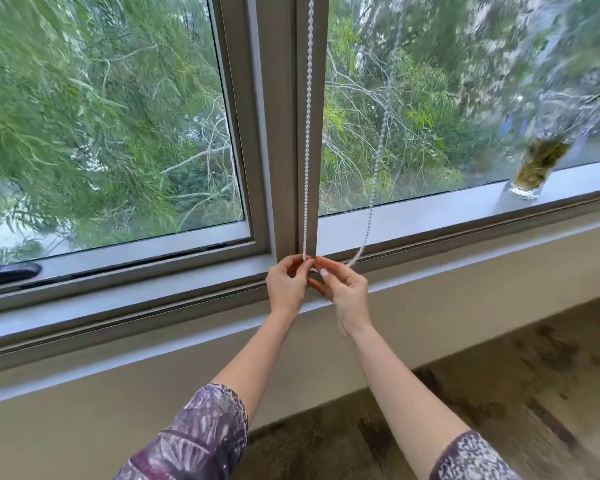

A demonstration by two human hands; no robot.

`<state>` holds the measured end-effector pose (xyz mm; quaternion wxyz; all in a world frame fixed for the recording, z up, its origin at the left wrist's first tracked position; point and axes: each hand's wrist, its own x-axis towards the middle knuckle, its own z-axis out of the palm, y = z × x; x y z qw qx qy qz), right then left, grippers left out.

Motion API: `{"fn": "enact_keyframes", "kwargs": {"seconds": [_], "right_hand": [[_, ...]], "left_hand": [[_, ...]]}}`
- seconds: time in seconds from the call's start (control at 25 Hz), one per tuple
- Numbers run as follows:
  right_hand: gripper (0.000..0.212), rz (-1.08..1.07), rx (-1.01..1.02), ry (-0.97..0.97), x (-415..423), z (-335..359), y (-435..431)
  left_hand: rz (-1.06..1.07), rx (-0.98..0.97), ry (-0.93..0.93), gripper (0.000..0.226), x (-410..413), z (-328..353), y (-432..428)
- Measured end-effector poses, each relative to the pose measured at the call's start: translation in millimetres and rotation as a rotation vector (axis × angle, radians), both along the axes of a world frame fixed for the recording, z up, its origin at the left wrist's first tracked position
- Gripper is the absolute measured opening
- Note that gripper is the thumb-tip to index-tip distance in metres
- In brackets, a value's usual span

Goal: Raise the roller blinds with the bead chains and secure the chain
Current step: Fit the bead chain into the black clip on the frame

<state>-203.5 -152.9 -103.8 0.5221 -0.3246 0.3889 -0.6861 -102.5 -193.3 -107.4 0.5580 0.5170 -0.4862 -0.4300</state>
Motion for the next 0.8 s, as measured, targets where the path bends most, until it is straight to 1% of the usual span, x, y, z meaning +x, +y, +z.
{"fn": "enact_keyframes", "kwargs": {"seconds": [0.04, 0.12, 0.2, 0.24, 0.28, 0.32, 0.36, 0.4, 0.44, 0.48, 0.56, 0.64, 0.72, 0.8], "right_hand": [[0.02, 0.026, 0.012, -0.056, -3.8, -0.1, 1.2], [0.017, 0.063, 0.039, -0.095, -12.1, 0.4, 1.9], [0.018, 0.046, 0.093, -0.033, -18.5, -3.1, -2.0], [0.018, 0.016, 0.141, 0.047, -19.8, -5.4, -4.2], [0.019, -0.022, 0.196, 0.188, -20.7, -8.4, -6.8], [0.02, -0.065, 0.247, 0.406, -21.5, -12.6, -8.8], [0.023, -0.103, 0.277, 0.684, -22.7, -17.5, -10.5], [0.026, -0.112, 0.277, 0.956, -23.2, -22.0, -10.5], [0.031, -0.096, 0.261, 1.174, -22.8, -26.1, -10.2], [0.035, -0.063, 0.248, 1.322, -21.6, -29.7, -10.4], [0.044, -0.007, 0.243, 1.493, -16.0, -35.6, -13.1], [0.047, 0.025, 0.262, 1.623, -10.6, -38.7, -17.4], [0.045, 0.045, 0.277, 1.718, -7.4, -41.0, -21.7], [0.042, 0.046, 0.288, 1.763, -6.4, -42.1, -24.6]], "left_hand": [[0.018, 0.015, -0.03, 0.002, 2.2, -5.6, 0.8], [0.078, 0.043, -0.097, 0.007, 8.0, -19.4, 3.3], [0.104, 0.06, -0.115, 0.007, 12.4, -29.3, 6.7], [0.1, 0.066, -0.109, 0.006, 13.6, -31.2, 7.8], [0.097, 0.07, -0.106, 0.004, 14.5, -31.5, 8.3], [0.096, 0.07, -0.109, 0.001, 15.8, -31.1, 9.4], [0.101, 0.066, -0.112, 0.003, 16.9, -30.2, 11.0], [0.104, 0.06, -0.114, 0.007, 18.4, -30.7, 13.1], [0.103, 0.052, -0.113, 0.01, 20.1, -31.7, 15.3], [0.099, 0.041, -0.114, 0.013, 21.9, -33.4, 17.9], [0.097, 0.021, -0.126, 0.014, 26.0, -36.2, 22.1], [0.103, 0.014, -0.139, 0.006, 29.2, -36.5, 24.5], [0.114, 0.022, -0.14, 0.003, 31.9, -35.8, 25.0], [0.123, 0.03, -0.141, 0.004, 34.6, -35.9, 25.8]]}}
